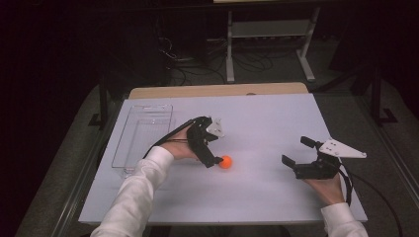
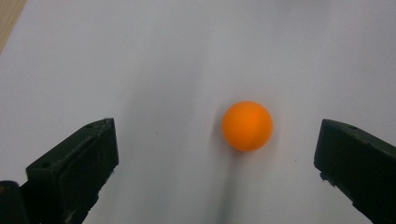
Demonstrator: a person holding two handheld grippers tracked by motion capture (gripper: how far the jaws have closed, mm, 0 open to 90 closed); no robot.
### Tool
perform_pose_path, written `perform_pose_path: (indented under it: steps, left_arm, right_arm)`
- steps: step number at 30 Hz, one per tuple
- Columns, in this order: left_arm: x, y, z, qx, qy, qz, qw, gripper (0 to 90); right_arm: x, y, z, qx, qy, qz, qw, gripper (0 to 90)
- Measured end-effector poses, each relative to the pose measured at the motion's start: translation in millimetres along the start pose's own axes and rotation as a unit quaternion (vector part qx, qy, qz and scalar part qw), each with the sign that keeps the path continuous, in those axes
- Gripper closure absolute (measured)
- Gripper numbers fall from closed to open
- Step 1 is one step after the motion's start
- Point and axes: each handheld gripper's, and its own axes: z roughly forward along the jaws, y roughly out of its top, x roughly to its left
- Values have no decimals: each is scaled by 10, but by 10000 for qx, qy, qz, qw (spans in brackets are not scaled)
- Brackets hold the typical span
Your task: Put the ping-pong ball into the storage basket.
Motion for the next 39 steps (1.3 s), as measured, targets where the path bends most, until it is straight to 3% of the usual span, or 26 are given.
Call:
perform_pose_path:
  steps: [21, 39]
  left_arm:
    - [-46, 0, 249, 223, -152, 152, 9995, 0]
    - [-56, -20, 429, 331, -316, 145, 9988, 0]
  right_arm:
    - [3, 1, -7, -12, 10, 12, 10000, 0]
    - [-3, -2, -9, 4, 25, 41, 10000, 0]
